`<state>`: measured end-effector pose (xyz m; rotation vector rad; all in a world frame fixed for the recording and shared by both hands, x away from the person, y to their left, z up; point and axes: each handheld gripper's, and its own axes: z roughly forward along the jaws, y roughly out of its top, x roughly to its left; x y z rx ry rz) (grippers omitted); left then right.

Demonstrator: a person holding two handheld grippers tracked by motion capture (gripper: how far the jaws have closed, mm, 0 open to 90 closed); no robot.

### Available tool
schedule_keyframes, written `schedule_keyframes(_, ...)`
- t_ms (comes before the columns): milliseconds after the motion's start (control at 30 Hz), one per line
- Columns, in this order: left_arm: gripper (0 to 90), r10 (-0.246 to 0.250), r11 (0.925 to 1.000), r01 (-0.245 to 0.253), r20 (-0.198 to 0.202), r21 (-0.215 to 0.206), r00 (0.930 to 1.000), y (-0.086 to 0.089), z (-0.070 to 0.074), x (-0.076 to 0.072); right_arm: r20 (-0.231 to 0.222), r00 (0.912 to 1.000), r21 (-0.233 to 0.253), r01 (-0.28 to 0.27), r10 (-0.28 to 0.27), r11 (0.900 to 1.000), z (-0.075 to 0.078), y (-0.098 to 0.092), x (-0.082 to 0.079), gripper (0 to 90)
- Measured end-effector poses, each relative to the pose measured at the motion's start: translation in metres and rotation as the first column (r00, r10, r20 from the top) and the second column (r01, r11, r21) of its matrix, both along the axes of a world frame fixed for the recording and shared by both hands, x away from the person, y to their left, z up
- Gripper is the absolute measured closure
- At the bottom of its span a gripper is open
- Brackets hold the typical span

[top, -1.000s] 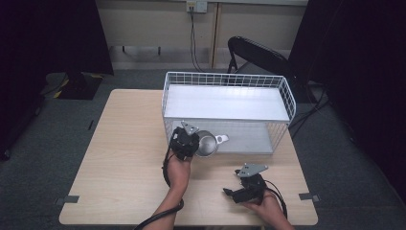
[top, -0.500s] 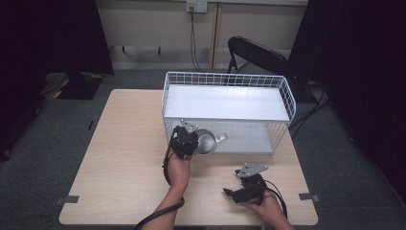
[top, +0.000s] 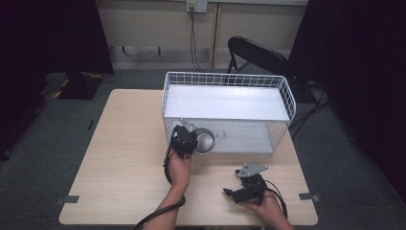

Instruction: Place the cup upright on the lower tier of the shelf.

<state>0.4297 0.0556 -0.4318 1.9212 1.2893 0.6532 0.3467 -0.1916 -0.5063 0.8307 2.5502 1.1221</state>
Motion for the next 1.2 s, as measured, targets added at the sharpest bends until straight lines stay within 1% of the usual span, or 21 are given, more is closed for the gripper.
schedule_keyframes(267,84.3,0.012,0.9999,-0.012,0.004,0.003,0.9999,0.0003,-0.0005,0.001,0.0,1.0,0.0,0.0,0.0,1.0,0.0,0.0,0.0,13.9)
schedule_keyframes(367,83.7,0.012,0.9999,-0.012,0.008,-0.01,0.9999,-0.0003,-0.0001,0.0007,0.0,1.0,0.0,0.0,0.0,1.0,0.0,0.0,0.0,13.9)
schedule_keyframes(567,82.1,0.002,0.9999,-0.001,0.017,-0.013,0.9999,-0.0019,0.0012,0.0,0.001,1.0,0.0,0.0,0.0,1.0,-0.0001,-0.0001,-0.0002,13.9)
schedule_keyframes(767,81.2,0.006,0.9998,-0.005,0.024,-0.021,0.9997,-0.0015,0.0015,-0.0002,0.001,1.0,0.0,0.0,0.0,1.0,-0.0001,-0.0002,-0.0003,13.9)
schedule_keyframes(833,80.8,0.01,0.9994,-0.009,0.028,-0.033,0.9996,-0.0021,0.0017,-0.0002,0.001,1.0,0.0,0.0,0.0,1.0,-0.0001,-0.0002,-0.0003,13.9)
schedule_keyframes(900,80.8,0.009,0.9996,-0.008,0.029,-0.027,0.9995,-0.0022,0.0024,-0.0002,0.001,1.0,0.0,0.0,0.0,1.0,-0.0001,-0.0002,-0.0003,13.9)
schedule_keyframes(933,80.7,0.013,0.9991,-0.012,0.034,-0.04,0.9994,-0.0028,0.0024,-0.0003,0.001,1.0,-0.001,0.0,0.0,1.0,-0.0001,-0.0002,-0.0003,13.9)
schedule_keyframes(967,80.6,0.011,0.9994,-0.01,0.035,-0.033,0.9993,-0.0025,0.003,-0.0004,0.001,1.0,0.0,0.0,0.0,1.0,-0.0001,-0.0002,-0.0003,13.9)
schedule_keyframes(1000,79.4,0.014,0.9994,-0.012,0.037,-0.032,0.9992,-0.0022,0.0036,-0.0008,0.0,1.0,0.0,0.0,0.0,1.0,0.0,-0.0002,-0.0004,13.9)
schedule_keyframes(1033,79.4,0.016,0.9991,-0.014,0.046,-0.04,0.9988,-0.0025,0.0041,-0.0009,0.0,1.0,0.0,0.0,0.0,1.0,0.0,-0.0002,-0.0004,13.9)
schedule_keyframes(1067,77.5,0.015,0.9991,-0.013,0.049,-0.041,0.9987,-0.0022,0.0058,-0.001,0.001,1.0,0.0,0.0,0.0,1.0,-0.0001,-0.0002,-0.0004,13.9)
schedule_keyframes(1133,77.0,0.016,0.9992,-0.014,0.052,-0.038,0.9985,-0.0017,0.0067,-0.0014,0.001,1.0,0.0,0.0,0.0,1.0,0.0,-0.0002,-0.0004,13.9)
schedule_keyframes(1167,72.4,0.017,0.999,-0.015,0.053,-0.042,0.9984,-0.0011,0.0075,-0.0014,0.001,1.0,0.0,0.001,-0.001,1.0,-0.0001,-0.0002,-0.0005,13.9)
schedule_keyframes(1200,72.4,0.018,0.9989,-0.016,0.051,-0.044,0.9985,-0.0003,0.0083,-0.001,0.001,1.0,0.0,0.001,-0.001,1.0,-0.0001,-0.0002,-0.0005,13.9)
